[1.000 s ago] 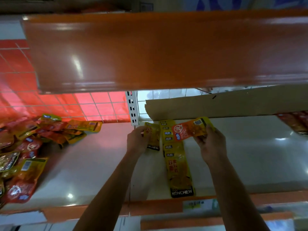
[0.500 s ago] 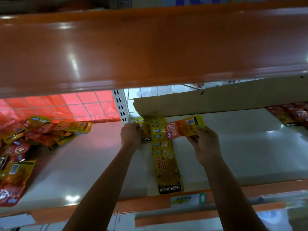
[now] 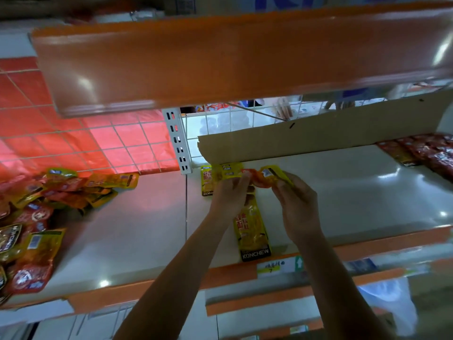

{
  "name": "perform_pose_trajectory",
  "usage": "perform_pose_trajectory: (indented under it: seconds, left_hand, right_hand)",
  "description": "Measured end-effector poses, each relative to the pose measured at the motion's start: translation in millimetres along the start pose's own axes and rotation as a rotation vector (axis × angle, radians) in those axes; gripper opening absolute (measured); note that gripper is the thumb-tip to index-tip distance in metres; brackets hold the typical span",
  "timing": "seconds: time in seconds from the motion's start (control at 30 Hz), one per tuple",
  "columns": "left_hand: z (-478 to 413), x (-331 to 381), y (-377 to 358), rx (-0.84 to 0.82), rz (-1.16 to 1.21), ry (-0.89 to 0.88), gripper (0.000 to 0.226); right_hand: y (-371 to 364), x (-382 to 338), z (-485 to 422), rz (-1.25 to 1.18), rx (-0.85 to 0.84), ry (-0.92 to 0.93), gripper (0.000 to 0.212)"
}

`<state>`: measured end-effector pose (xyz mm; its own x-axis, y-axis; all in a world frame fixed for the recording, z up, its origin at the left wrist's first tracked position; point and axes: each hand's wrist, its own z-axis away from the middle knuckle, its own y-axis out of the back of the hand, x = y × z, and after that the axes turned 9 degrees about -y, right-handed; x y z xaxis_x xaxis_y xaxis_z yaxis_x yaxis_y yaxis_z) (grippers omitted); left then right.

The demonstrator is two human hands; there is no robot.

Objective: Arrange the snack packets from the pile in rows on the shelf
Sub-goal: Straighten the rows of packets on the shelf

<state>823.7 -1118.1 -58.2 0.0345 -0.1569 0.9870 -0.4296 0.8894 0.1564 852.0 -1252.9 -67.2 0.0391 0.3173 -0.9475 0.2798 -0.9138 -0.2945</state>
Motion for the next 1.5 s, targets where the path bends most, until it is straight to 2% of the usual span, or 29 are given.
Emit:
perform_pose_trajectory:
  seconds: [0.07,0.2,0.33,0.4,0.47,0.57,0.7,0.97,1.07,1.23,1.5]
  left_hand:
    - [9,8,-10,-0.035,0.233,0.131,0.040]
    - [17,12,-24,-0.064,0.464,0.305,0.032]
    - [19,14,-43,-0.153,0.437,0.258,0.016]
    - [17,15,-57,-0.157,0.399,0.254,0.013]
    - [13,16,-73,-0.146,0.343,0.239,0.012]
    - [4,16,-102,-0.137,0.253,0.167,0.013]
    - [-14,17,-153,-0.112,0.155,0.103,0.009]
    - [-47,23,-277,-0.027,0.045,0.155,0.021]
    - [-56,26,-315,-0.023,0.046,0.163,0.017]
    - [-73,23,-370,0.005,-0.015,0.155,0.016]
    - [-100,27,-440,0.096,-0.055,0.204,0.004]
  right_hand:
    - [5,-1,9,0.110,-0.016,0.085,0.037]
    - [25,-1,25,0.119,-0.175,0.110,0.040]
    - [47,-9,31,0.304,-0.161,0.152,0.072]
    - [60,-11,30,0.396,-0.134,0.173,0.080]
    - [77,-12,25,0.482,-0.047,0.112,0.084]
    - [108,-15,8,0.720,0.111,0.041,0.069]
    - [153,-21,-23,0.961,0.143,0.046,0.037]
    - [262,-44,-88,1.174,0.044,0.001,0.038]
    - [299,-53,-111,1.192,0.027,0.016,0.039]
    - [353,-70,-140,1.252,0.124,0.066,0.035]
    - [410,-88,-178,1.323,0.215,-0.006,0.026]
